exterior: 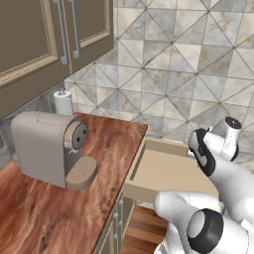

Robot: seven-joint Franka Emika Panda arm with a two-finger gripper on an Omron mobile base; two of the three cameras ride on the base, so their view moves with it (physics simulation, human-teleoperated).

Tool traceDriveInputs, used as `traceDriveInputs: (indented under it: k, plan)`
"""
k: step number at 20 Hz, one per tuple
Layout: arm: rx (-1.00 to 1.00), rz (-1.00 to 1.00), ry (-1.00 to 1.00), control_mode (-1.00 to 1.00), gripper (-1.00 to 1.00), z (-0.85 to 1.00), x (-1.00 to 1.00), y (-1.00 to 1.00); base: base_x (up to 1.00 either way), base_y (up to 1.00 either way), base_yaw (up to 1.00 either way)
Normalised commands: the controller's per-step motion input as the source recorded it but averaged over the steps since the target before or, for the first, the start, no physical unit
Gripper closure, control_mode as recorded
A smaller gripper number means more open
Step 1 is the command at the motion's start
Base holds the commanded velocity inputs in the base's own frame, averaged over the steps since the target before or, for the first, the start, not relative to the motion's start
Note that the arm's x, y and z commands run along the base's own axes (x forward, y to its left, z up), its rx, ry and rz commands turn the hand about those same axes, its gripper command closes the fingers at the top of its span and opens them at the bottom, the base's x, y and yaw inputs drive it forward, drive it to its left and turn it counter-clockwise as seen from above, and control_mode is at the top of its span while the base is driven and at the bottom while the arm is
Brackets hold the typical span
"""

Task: Restock the sink supplies by placing the sponge and soap dispenser on the counter and next to the sink. Make sure the soap dispenser is upright.

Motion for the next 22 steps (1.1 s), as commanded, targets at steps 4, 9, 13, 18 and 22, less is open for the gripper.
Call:
traceDriveInputs:
  k: [4,9,13,18,22]
  plan:
    - [0.0,0.02,0.0,-1.0,1.0,0.83,-0.7,0.37,0.0,0.0,0.0]
    - [-0.02,0.01,0.0,-1.0,1.0,0.68,-0.8,0.34,0.0,0.0,0.0]
    - [-0.05,0.0,-0.01,-1.0,1.0,0.64,-0.73,0.25,0.0,0.0,0.0]
    - [-0.07,0.0,-0.02,-1.0,1.0,0.21,-0.33,0.29,0.0,0.0,0.0]
    - [-0.03,0.02,0.0,-1.0,1.0,0.0,0.0,0.09,0.0,0.0,0.0]
